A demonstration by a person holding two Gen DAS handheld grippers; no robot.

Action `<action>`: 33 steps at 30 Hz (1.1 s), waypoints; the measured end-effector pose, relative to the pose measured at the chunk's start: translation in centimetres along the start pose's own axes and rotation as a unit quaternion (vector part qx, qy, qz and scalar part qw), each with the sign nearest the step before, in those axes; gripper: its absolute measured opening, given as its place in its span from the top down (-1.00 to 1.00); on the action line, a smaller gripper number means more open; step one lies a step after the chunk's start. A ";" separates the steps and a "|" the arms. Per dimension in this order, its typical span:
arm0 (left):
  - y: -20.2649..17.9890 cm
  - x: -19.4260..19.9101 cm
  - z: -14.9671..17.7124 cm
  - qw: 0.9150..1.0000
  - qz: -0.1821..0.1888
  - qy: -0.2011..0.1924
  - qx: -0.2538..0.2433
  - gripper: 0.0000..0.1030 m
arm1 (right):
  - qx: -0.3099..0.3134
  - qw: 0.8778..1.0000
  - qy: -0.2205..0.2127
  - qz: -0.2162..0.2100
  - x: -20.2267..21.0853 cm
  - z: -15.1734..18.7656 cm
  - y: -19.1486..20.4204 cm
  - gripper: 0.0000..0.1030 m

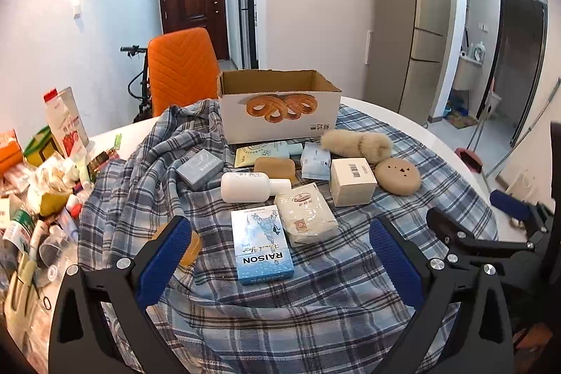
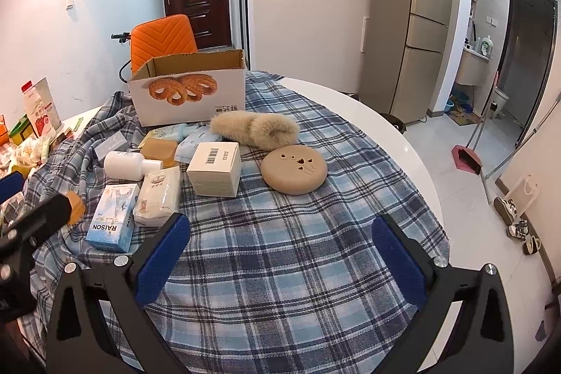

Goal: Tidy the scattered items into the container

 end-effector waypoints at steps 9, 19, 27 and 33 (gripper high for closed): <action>-0.3 -0.3 0.1 1.000 0.004 0.005 -0.003 -1.00 | -0.020 1.000 0.002 -0.009 0.0 0.1 -0.6 -1.00; 1.8 -0.1 0.6 0.996 0.033 -0.008 0.085 -1.00 | -0.018 0.999 -0.027 -0.018 0.5 0.3 -0.7 -1.00; 2.8 -0.1 0.8 0.992 -0.008 -0.018 0.121 -1.00 | 0.024 0.999 -0.021 0.010 0.5 0.4 0.4 -1.00; 2.5 -0.4 0.7 0.994 0.003 -0.009 0.107 -1.00 | 0.027 0.999 -0.020 0.003 0.6 0.3 0.5 -1.00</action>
Point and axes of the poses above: each gripper's, at about its wrist camera, not at the fingertips, and x roughly against the way its jaws point, y to its left, z to its underside, the point moved 1 cm from there along -x, roughly the way its jaws point, and after that the axes turned 7 degrees about -z, right-handed, at the moved point
